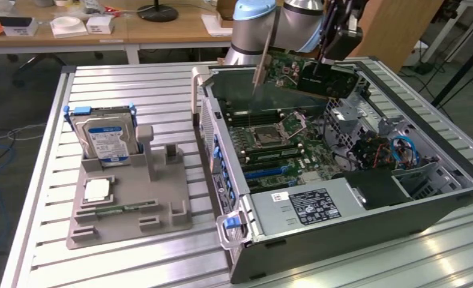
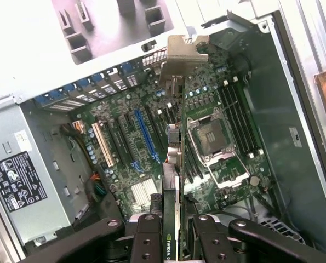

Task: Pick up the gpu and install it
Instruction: 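Insert the gpu into the slot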

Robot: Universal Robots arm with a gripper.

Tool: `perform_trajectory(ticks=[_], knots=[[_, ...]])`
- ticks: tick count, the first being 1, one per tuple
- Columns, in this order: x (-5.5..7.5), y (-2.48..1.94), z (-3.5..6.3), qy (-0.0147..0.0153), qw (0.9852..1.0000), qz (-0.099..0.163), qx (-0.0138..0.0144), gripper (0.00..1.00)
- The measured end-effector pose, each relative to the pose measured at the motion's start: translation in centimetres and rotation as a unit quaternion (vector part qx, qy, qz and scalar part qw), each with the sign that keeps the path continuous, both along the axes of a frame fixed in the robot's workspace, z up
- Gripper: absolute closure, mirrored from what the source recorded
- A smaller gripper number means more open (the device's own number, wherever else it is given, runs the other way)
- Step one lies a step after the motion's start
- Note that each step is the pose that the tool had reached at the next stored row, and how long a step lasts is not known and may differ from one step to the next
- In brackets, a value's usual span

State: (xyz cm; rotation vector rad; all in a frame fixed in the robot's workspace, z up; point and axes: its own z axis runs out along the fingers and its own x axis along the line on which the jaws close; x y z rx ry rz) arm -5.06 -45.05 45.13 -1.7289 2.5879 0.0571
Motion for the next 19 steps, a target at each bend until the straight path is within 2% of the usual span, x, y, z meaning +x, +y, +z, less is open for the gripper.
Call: perform_trajectory(ticks=[9,19], knots=[[0.0,0.0,0.0,0.0,0.9994,0.034,0.0,0.74],[0.0,0.0,0.0,0.0,0.9976,0.07,0.0,0.74]])
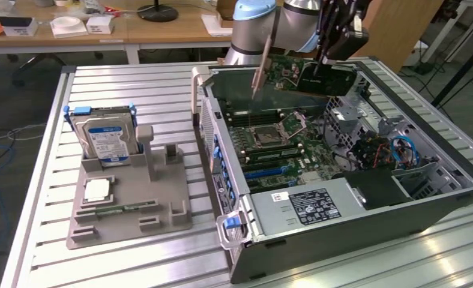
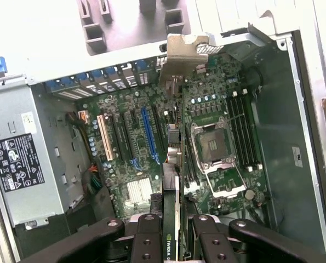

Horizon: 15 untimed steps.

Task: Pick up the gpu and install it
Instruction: 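Insert the gpu into the slot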

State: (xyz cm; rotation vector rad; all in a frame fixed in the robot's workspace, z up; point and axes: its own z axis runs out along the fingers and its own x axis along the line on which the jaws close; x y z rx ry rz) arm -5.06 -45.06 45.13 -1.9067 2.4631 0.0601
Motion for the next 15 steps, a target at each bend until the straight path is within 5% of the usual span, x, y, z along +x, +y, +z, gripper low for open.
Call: perform_trajectory(ticks=[15], knots=[[0.0,0.0,0.0,0.0,0.9983,0.059,0.0,0.74]])
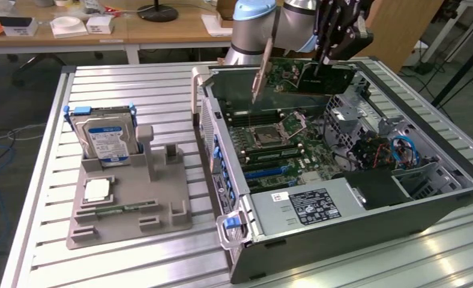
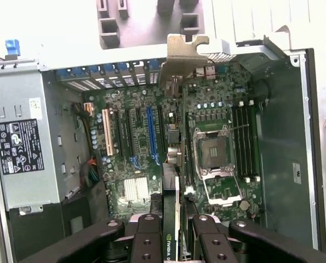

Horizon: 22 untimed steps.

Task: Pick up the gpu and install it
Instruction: 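Insert the gpu into the slot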

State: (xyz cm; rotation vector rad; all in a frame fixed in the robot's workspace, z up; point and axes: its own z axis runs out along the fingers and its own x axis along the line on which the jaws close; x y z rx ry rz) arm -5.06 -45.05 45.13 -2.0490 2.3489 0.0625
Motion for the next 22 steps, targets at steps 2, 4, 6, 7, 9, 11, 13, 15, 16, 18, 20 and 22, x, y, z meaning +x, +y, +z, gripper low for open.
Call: perform_trajectory(ticks=[2,4,6,7,9,11,13,15,16,18,20,22], knots=[[0.0,0.0,0.0,0.0,1.0,0.008,0.0,0.74],[0.0,0.0,0.0,0.0,0.9999,0.016,0.0,0.74],[0.0,0.0,0.0,0.0,0.9997,0.024,0.0,0.74],[0.0,0.0,0.0,0.0,0.9996,0.028,0.0,0.74],[0.0,0.0,0.0,0.0,0.9994,0.034,0.0,0.74],[0.0,0.0,0.0,0.0,0.9994,0.035,0.0,0.74],[0.0,0.0,0.0,0.0,0.9994,0.035,0.0,0.74],[0.0,0.0,0.0,0.0,0.9994,0.035,0.0,0.74],[0.0,0.0,-0.01,0.0,0.9994,0.035,0.0,0.74],[0.0,0.0,-0.05,0.0,0.9994,0.035,0.0,0.74],[0.0,0.0,-0.11,0.0,0.9994,0.035,-0.0001,0.74],[0.0,0.0,-0.22,0.0,0.9994,0.036,0.0,0.74]])
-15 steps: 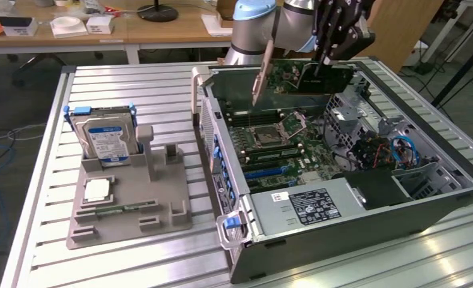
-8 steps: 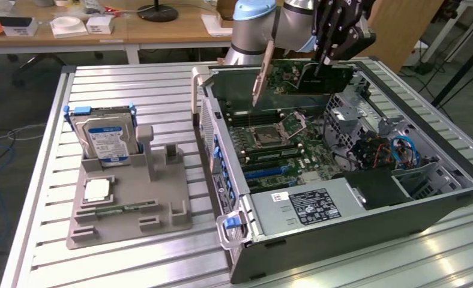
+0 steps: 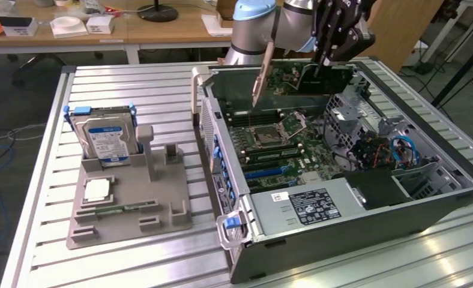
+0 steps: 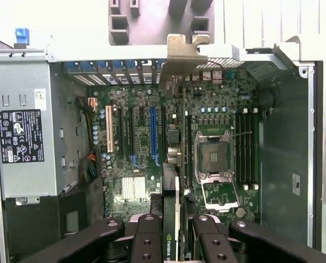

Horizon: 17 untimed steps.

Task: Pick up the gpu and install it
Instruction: 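Insert the gpu into the slot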

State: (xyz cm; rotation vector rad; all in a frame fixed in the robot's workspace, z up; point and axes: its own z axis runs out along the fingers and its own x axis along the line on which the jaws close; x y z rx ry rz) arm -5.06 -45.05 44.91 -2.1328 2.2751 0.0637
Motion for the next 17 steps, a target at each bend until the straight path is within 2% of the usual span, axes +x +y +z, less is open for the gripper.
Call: perform_trajectory(ticks=[17], knots=[[0.0,0.0,-2.54,0.0,1.0,0.006,0.0,0.74]])
